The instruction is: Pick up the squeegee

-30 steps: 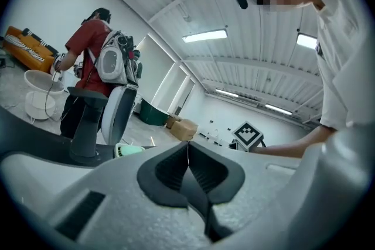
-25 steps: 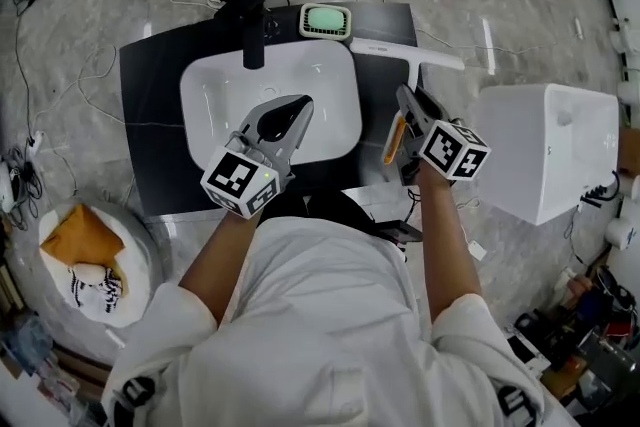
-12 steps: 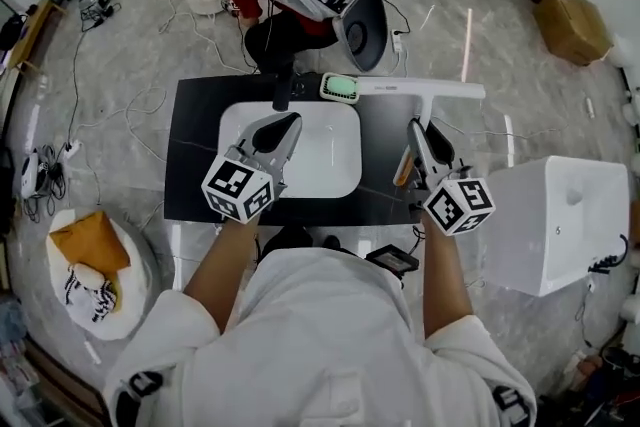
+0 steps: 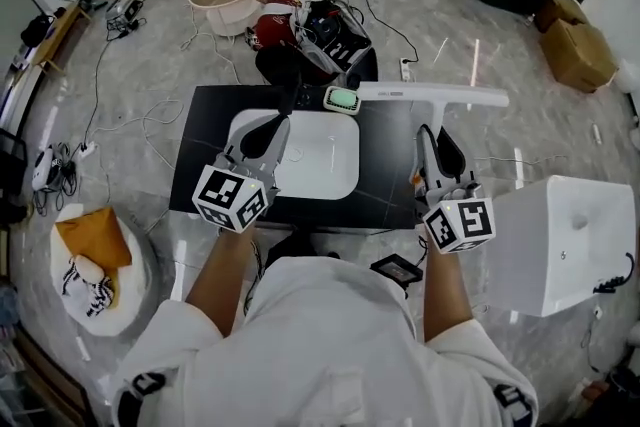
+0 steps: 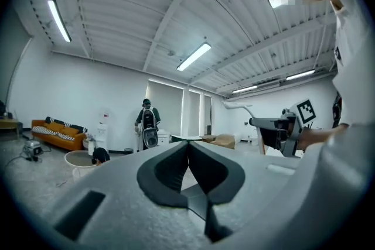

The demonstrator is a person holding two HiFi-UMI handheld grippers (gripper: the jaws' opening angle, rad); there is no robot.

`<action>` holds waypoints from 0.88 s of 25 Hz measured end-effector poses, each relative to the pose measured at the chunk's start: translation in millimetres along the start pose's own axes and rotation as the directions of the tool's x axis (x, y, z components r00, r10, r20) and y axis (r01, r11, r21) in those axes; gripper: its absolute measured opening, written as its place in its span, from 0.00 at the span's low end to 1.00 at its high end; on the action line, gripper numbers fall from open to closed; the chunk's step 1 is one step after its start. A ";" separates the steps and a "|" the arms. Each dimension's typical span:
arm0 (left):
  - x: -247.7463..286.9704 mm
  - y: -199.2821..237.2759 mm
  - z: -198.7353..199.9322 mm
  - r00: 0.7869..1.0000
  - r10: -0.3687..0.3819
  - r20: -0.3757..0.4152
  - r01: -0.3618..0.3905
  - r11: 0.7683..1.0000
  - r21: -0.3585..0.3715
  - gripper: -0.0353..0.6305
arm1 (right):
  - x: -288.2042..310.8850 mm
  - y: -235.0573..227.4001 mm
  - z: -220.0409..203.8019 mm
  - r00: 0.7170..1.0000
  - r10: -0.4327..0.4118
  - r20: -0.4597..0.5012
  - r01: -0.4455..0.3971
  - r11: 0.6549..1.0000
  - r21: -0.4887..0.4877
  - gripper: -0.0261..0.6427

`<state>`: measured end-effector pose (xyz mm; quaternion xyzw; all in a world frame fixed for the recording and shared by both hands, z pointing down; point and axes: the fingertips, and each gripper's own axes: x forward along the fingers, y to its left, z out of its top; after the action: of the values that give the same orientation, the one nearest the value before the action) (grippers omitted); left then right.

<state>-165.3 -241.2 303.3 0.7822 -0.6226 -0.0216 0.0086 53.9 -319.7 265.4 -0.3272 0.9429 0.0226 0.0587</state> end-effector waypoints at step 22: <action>-24.3 -28.8 -11.7 0.997 0.077 -0.022 -0.077 0.997 0.001 0.08 | -42.2 -16.8 -29.9 0.996 -0.086 0.010 0.085 0.994 0.074 0.15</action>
<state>-142.1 -211.2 314.4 0.7580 -0.6520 -0.0124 0.0161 94.3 -309.5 300.3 -0.3648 0.9277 -0.0124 0.0779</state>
